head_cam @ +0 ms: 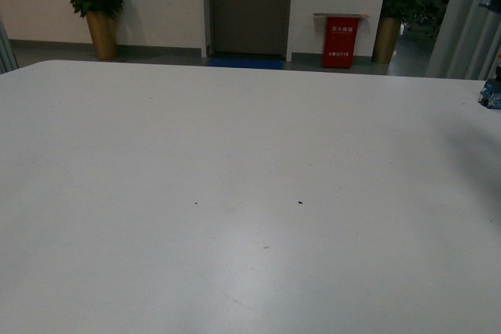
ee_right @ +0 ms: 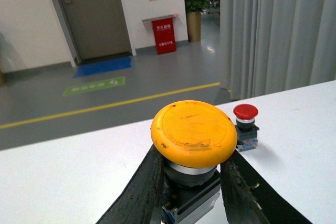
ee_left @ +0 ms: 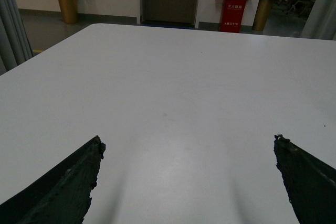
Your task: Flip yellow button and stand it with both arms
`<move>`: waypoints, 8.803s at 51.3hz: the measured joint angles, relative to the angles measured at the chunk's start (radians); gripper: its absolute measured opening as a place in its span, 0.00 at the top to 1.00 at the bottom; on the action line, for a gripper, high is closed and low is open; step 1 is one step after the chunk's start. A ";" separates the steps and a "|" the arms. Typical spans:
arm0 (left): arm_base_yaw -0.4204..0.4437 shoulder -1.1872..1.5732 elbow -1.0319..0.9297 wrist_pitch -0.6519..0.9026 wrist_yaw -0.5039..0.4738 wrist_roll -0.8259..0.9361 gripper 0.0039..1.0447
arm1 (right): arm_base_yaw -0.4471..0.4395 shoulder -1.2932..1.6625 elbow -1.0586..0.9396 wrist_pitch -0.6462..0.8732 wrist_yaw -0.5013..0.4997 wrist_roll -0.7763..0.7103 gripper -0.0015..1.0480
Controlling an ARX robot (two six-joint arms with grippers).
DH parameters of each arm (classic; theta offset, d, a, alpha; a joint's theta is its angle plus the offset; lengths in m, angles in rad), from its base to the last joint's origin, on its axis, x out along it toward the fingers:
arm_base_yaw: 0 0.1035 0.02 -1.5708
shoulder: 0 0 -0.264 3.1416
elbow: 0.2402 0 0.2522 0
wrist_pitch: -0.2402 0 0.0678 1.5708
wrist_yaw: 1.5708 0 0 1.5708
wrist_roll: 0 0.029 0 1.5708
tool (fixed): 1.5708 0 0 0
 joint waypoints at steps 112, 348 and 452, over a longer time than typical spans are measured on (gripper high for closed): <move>0.000 0.000 0.000 0.000 0.000 0.000 0.06 | -0.257 0.376 0.156 -0.137 0.100 -0.028 0.78; 0.000 0.000 0.000 -0.001 0.000 0.001 0.06 | -0.360 -1.365 -0.797 -0.634 -0.598 -0.115 0.97; 0.000 0.000 0.000 -0.001 0.000 0.001 0.06 | -0.360 -1.365 -0.797 -0.634 -0.598 -0.116 0.07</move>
